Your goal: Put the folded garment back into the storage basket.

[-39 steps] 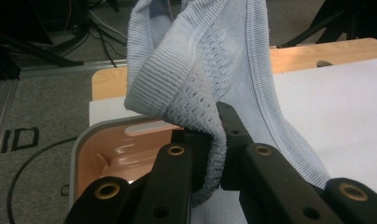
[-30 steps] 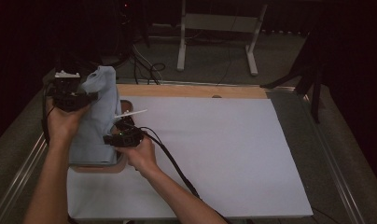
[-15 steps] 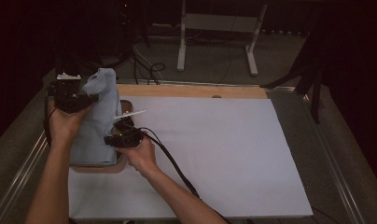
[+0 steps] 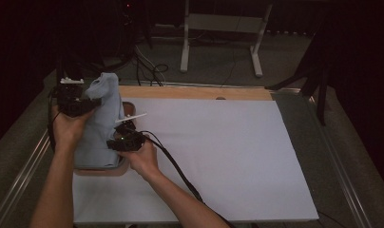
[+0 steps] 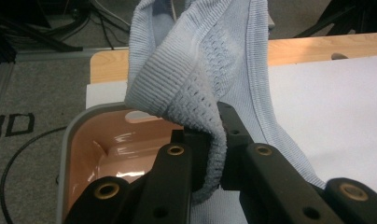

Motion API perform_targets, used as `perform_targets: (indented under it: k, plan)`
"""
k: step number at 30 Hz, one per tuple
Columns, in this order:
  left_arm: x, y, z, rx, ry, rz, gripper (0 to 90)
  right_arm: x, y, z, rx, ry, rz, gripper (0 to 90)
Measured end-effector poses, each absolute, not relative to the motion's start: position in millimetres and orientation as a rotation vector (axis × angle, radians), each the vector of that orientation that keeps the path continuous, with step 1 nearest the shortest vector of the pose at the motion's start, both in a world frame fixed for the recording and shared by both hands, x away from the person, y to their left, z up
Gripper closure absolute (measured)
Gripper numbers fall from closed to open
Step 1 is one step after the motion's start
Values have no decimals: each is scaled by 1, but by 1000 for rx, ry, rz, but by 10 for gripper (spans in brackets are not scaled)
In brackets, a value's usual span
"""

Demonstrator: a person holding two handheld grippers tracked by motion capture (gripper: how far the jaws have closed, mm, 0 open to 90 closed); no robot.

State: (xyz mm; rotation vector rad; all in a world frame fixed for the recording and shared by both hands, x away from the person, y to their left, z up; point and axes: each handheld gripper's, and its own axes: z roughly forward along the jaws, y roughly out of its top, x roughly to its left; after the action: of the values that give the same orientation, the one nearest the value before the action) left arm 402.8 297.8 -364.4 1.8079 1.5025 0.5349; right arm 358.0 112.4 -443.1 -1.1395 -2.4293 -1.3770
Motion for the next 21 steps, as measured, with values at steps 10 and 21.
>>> perform_targets:
  k: [10, 21]
  plan:
    - [405, 300, -369, 1812, 1522, 531, 853, 358, 115, -447, -1147, -2427, -1364, 805]
    - [407, 299, -375, 1820, 1537, 525, 851, 360, 115, -449, -1150, -2428, -1341, 804]
